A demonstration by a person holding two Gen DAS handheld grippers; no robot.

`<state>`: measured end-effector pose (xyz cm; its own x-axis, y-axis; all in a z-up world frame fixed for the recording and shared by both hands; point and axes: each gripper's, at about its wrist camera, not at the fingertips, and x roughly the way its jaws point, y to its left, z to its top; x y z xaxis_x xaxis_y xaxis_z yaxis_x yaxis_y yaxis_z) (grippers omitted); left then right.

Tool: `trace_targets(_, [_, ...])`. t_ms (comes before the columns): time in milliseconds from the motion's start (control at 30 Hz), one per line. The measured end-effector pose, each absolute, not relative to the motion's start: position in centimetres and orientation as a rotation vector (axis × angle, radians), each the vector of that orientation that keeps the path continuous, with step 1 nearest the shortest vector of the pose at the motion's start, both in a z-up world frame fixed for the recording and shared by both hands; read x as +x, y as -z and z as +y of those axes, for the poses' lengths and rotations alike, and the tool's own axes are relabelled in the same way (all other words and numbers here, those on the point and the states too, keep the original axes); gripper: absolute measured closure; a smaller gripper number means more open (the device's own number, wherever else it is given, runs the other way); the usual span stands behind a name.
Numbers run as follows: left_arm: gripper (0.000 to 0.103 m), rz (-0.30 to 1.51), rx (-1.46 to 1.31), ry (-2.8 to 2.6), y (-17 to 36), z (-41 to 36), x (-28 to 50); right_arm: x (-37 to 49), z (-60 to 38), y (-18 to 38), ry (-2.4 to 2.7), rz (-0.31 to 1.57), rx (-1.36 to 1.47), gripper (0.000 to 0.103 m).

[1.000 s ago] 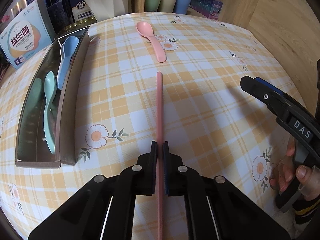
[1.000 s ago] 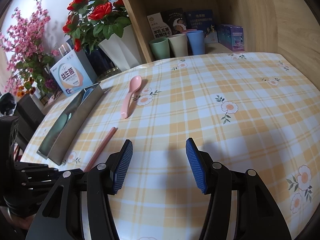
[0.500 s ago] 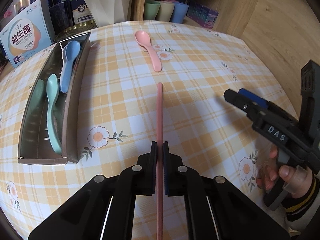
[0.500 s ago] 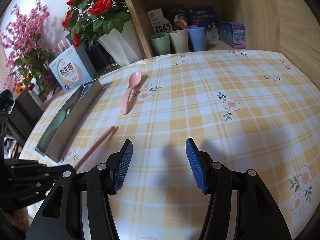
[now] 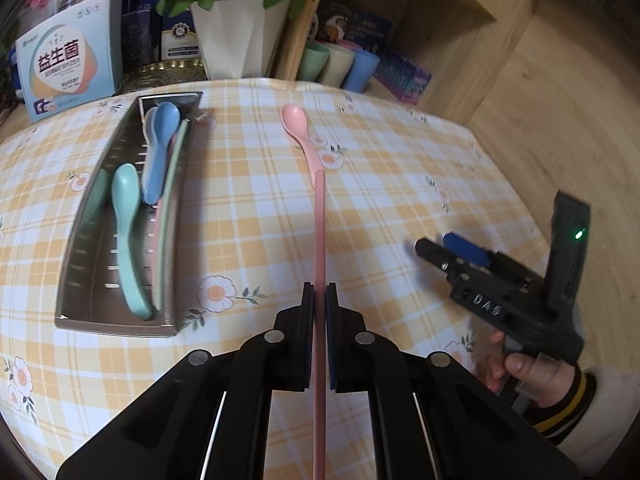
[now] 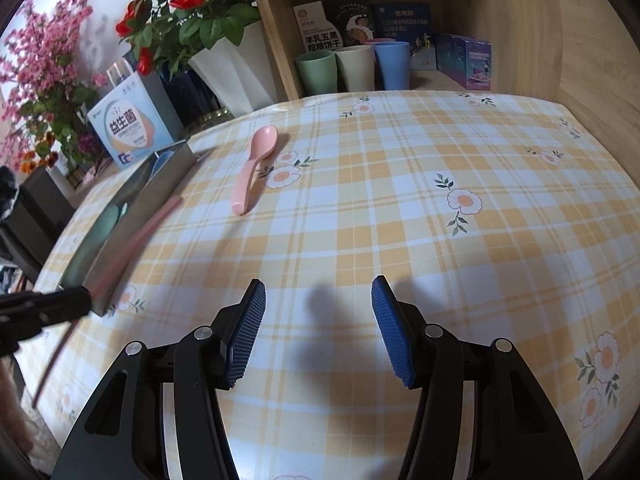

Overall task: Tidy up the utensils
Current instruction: 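Lift the pink chopstick with the left gripper while the right gripper grasps the pink spoon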

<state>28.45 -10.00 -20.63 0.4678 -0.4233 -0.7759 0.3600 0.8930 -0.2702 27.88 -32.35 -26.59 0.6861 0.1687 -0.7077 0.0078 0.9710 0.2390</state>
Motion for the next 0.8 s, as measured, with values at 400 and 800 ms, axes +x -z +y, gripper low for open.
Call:
trace_targets(400, [0.098, 0.858, -0.196, 0.366, 17.4, -2.1, 30.3, 33.9, -28.6, 24.5, -0.201, 0.899, 0.13, 0.049])
trace_targets(800, [0.098, 0.845, -0.278, 0.27, 17.8, 4.0, 31.6, 44.2, -23.5, 25.6, -0.14, 0.945, 0.16, 0.05])
